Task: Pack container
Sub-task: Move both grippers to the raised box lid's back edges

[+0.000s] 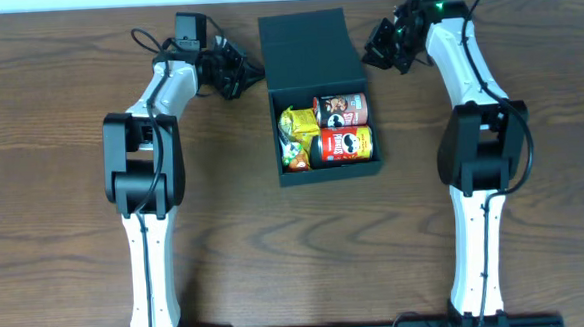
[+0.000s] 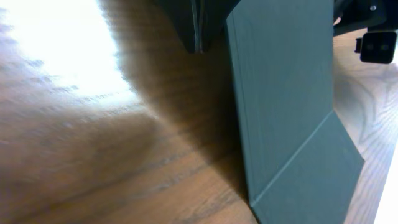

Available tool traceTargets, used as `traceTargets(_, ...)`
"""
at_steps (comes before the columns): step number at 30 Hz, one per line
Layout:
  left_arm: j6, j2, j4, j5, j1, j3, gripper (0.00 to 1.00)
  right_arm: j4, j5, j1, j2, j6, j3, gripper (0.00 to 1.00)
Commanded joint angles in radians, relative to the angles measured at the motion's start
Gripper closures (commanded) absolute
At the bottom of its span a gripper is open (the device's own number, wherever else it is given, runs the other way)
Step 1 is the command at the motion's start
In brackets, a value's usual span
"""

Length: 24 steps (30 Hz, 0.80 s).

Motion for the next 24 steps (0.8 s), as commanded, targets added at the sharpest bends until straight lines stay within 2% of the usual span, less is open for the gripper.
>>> traceTargets(1, -0.072, 0.015, 0.043, 0.025, -0.007, 0.010, 0.94, 0.013, -0.069, 0.015, 0.009, 0.047, 0.014, 0.99)
traceTargets(4, -0.109, 0.015, 0.111, 0.075, -0.015, 0.010, 0.95, 0.036, -0.115, 0.022, 0.009, 0.061, 0.014, 0.99)
traceTargets(11, -0.115, 0.015, 0.137, 0.105, -0.019, 0.010, 0.94, 0.042, -0.193, 0.026, 0.009, 0.074, 0.014, 0.99)
traceTargets(19, -0.195, 0.014, 0.312, 0.223, -0.018, 0.010, 0.94, 0.072, -0.326, 0.022, 0.008, 0.093, 0.014, 0.99)
traceTargets(24, -0.196, 0.014, 0.324, 0.272, -0.012, 0.010, 0.94, 0.069, -0.364, 0.002, 0.007, 0.092, 0.014, 0.98)
